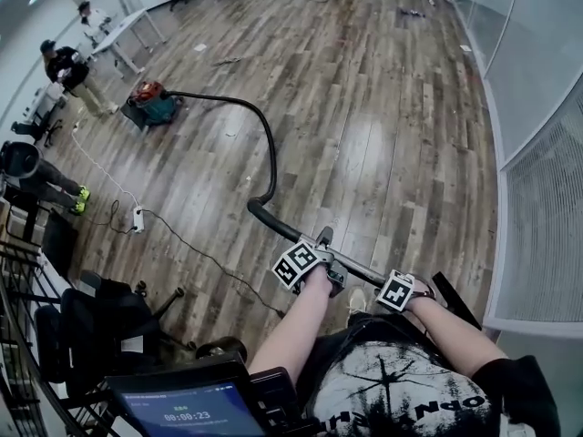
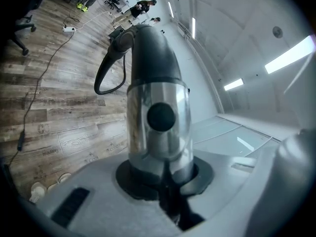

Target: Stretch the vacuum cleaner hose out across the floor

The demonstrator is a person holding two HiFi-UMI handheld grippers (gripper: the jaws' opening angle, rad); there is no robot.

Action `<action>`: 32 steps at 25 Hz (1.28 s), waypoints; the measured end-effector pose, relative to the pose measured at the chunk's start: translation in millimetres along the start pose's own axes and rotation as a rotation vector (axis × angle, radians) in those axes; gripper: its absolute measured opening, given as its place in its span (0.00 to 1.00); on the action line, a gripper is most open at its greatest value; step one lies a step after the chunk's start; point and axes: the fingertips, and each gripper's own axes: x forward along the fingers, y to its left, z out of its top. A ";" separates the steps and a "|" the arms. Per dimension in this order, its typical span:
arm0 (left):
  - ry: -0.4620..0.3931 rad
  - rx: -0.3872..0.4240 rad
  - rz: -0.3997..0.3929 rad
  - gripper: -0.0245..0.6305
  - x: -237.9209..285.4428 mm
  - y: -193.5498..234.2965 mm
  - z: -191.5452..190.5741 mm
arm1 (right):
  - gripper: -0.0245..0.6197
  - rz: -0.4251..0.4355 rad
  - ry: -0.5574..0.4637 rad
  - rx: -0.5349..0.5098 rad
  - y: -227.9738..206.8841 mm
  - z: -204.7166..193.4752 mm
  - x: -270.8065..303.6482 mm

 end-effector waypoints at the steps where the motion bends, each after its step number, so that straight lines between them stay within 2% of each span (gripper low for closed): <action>1: 0.003 0.001 -0.005 0.12 -7.7 0.0 -4.1 | 0.12 -0.032 0.010 -0.007 3.5 -4.1 -3.0; 8: 0.036 -0.012 -0.041 0.12 -53.0 4.7 -41.9 | 0.12 -0.084 0.032 0.023 56.0 -34.3 -7.5; 16: 0.110 -0.028 -0.044 0.12 -64.6 10.1 -101.2 | 0.12 -0.107 0.057 0.091 87.5 -86.5 -8.2; 24: 0.136 -0.028 -0.035 0.12 -43.7 -5.0 -162.1 | 0.13 -0.187 0.044 0.111 70.6 -145.3 -24.9; 32: 0.144 -0.036 -0.023 0.12 -16.6 -35.1 -255.7 | 0.14 -0.246 0.049 0.110 48.9 -240.8 -57.6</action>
